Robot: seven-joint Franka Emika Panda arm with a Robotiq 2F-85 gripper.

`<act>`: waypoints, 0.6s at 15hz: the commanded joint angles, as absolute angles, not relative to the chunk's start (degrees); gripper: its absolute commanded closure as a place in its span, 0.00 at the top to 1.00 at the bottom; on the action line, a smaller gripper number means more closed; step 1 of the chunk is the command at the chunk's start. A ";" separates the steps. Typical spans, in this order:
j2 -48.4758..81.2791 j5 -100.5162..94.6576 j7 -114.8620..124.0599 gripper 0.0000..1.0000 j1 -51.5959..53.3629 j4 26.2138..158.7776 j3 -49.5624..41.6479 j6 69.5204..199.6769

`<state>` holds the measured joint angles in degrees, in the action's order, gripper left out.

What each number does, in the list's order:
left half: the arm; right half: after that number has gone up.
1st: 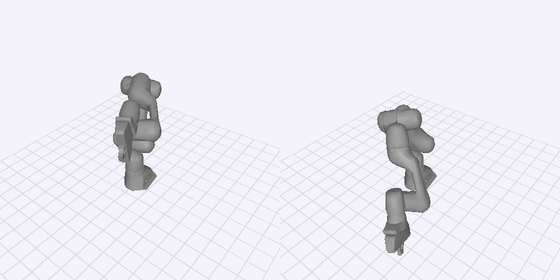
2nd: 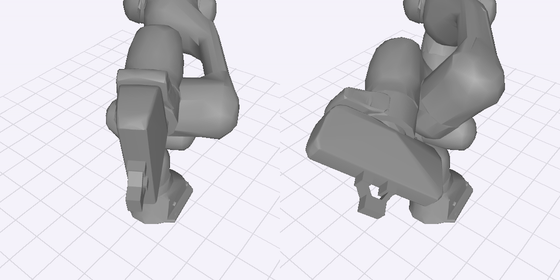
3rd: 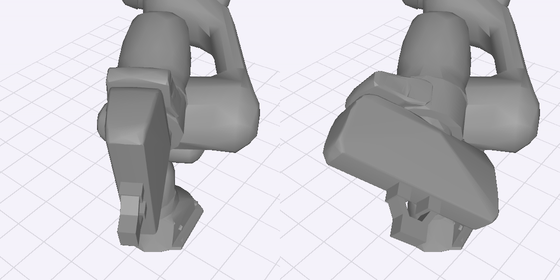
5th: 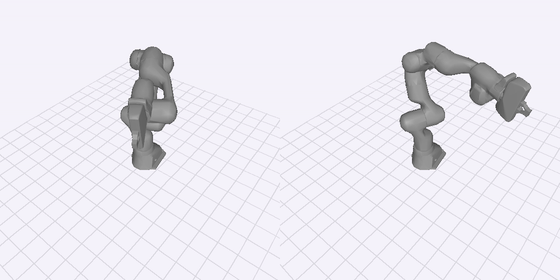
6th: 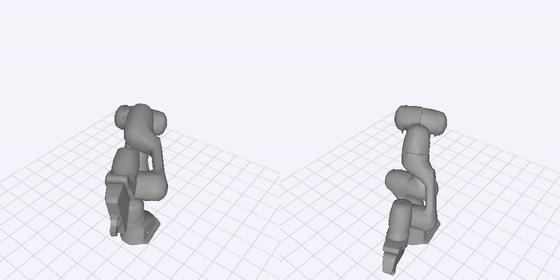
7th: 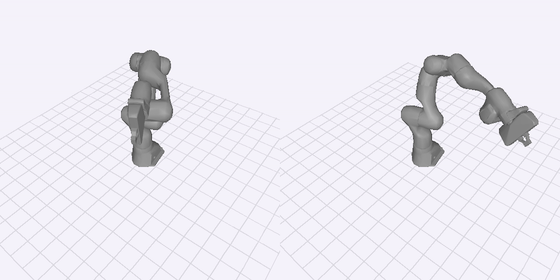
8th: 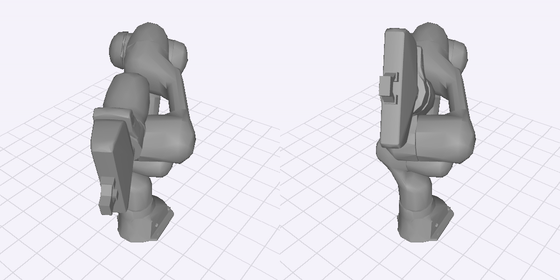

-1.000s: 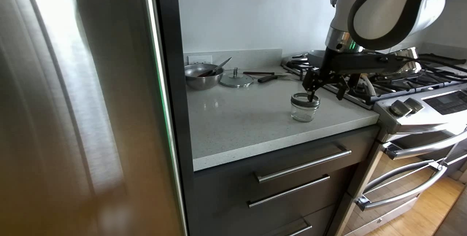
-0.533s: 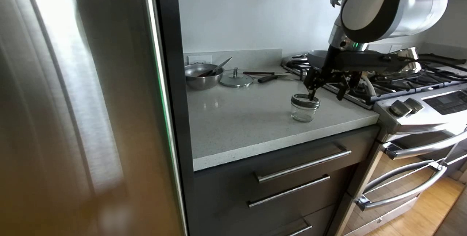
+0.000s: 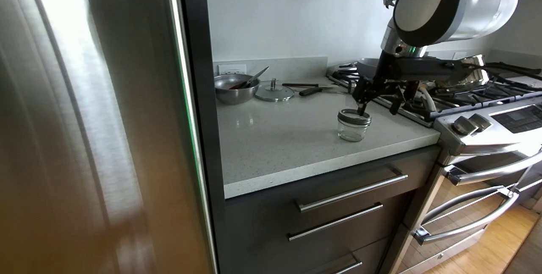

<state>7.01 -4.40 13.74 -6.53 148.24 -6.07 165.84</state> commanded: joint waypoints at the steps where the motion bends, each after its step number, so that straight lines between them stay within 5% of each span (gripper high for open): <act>1: 6.59 -1.94 10.65 1.00 -5.97 147.74 -6.07 162.87; 9: 7.85 0.60 6.76 1.00 -6.26 145.39 -5.45 158.00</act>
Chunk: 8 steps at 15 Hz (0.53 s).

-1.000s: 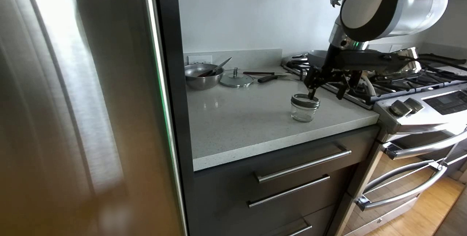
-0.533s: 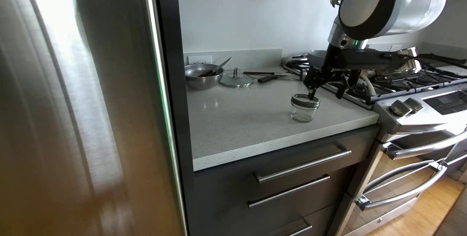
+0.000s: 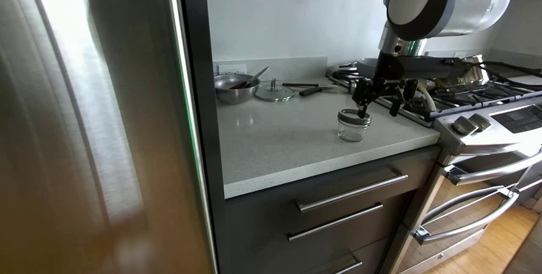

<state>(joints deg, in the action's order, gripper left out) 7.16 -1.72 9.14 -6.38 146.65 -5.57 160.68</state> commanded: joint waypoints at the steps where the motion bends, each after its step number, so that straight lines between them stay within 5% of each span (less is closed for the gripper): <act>1: 8.02 0.71 6.48 1.00 -6.28 145.06 -5.47 157.35; 8: 9.56 1.63 4.24 1.00 -6.53 142.87 -5.41 154.40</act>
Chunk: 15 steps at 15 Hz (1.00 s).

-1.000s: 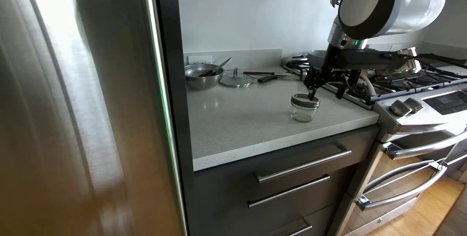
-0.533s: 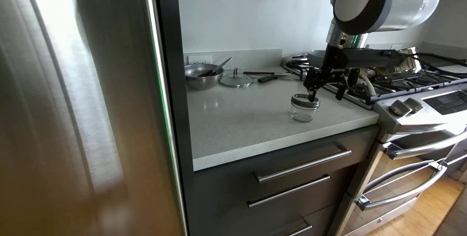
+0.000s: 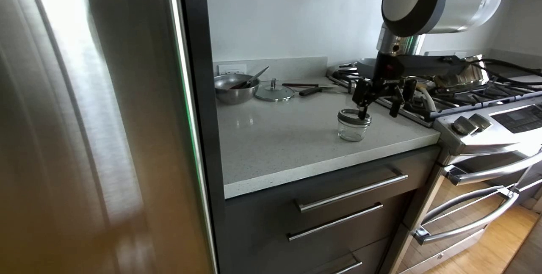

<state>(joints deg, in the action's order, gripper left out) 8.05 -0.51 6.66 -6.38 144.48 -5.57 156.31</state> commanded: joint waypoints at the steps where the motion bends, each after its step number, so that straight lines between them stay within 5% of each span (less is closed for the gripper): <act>1: 9.98 1.61 4.08 1.00 -6.53 142.50 -5.43 154.29; 15: 9.12 -0.05 4.90 1.00 -6.05 142.76 -6.10 155.25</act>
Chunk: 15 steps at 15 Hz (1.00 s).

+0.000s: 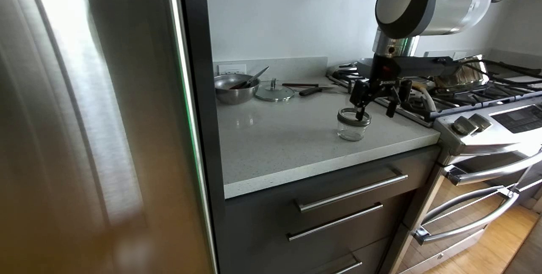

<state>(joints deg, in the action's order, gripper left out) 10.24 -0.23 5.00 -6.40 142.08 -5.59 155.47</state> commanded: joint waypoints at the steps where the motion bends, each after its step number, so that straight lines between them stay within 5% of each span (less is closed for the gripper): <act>1: 8.83 -0.07 4.81 1.00 -6.05 142.90 -6.09 155.38; 15: -3.11 -4.49 7.65 1.00 -5.35 145.37 -5.85 149.38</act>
